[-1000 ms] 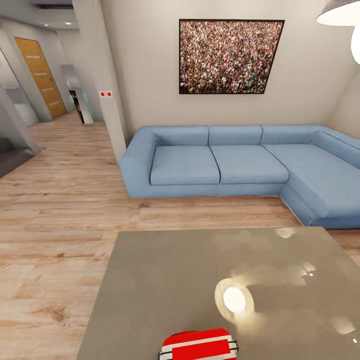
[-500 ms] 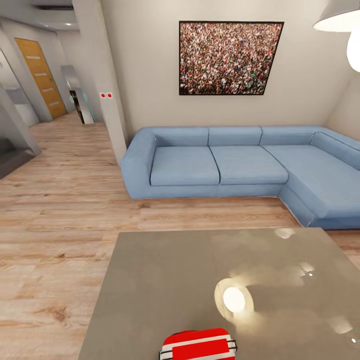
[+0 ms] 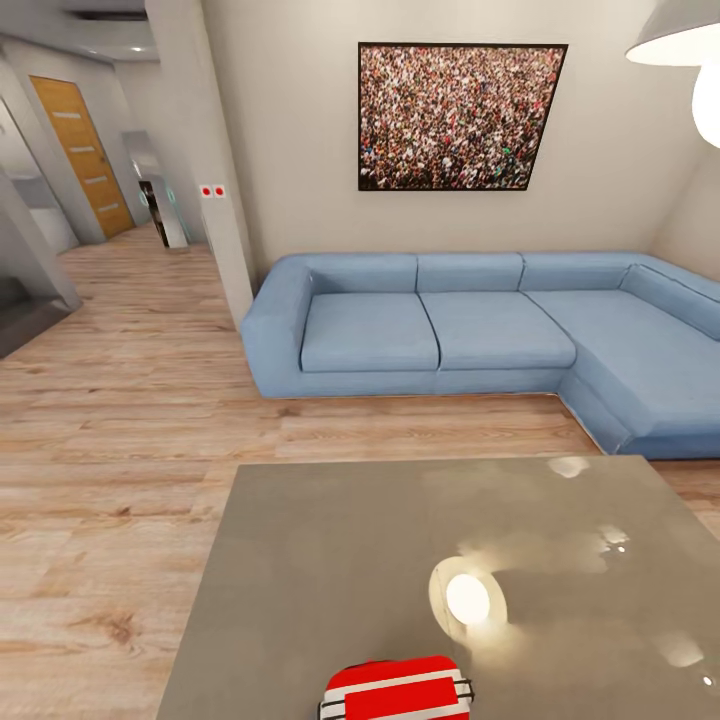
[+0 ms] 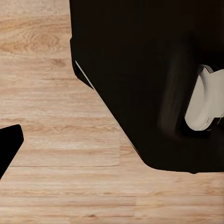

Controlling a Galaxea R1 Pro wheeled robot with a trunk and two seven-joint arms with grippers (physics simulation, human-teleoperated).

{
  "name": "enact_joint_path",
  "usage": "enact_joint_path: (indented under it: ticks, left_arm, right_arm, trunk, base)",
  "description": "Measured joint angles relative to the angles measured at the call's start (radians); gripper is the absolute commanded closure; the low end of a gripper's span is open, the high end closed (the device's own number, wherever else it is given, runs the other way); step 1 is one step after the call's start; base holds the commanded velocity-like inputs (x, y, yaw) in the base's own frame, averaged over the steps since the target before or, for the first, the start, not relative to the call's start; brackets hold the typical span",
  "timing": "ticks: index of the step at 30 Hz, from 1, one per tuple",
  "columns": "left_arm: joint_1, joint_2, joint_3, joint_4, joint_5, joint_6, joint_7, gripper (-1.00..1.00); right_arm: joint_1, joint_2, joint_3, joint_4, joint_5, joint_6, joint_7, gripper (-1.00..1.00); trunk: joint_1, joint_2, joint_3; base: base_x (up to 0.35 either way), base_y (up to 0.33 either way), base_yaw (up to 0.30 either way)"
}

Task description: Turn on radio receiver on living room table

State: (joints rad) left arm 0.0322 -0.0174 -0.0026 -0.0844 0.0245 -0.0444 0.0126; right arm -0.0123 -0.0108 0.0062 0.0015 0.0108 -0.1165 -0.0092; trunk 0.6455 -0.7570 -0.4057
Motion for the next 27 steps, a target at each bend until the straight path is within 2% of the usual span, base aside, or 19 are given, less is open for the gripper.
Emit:
enact_joint_path:
  ticks: [17, 27]
  left_arm:
    - [0.000, -0.003, 0.006, 0.001, 0.000, -0.002, 0.000, -1.00]
    - [0.000, -0.005, 0.006, 0.002, 0.001, -0.001, 0.000, -1.00]
  right_arm:
    - [0.000, -0.001, 0.000, 0.000, 0.002, -0.001, 0.000, -1.00]
    - [0.000, -0.002, 0.000, 0.000, 0.003, -0.003, 0.000, -1.00]
  trunk:
    - [0.000, 0.000, 0.000]
    - [0.000, 0.000, -0.012]
  base:
    - [0.000, 0.000, 0.000]
    - [0.000, 0.000, 0.000]
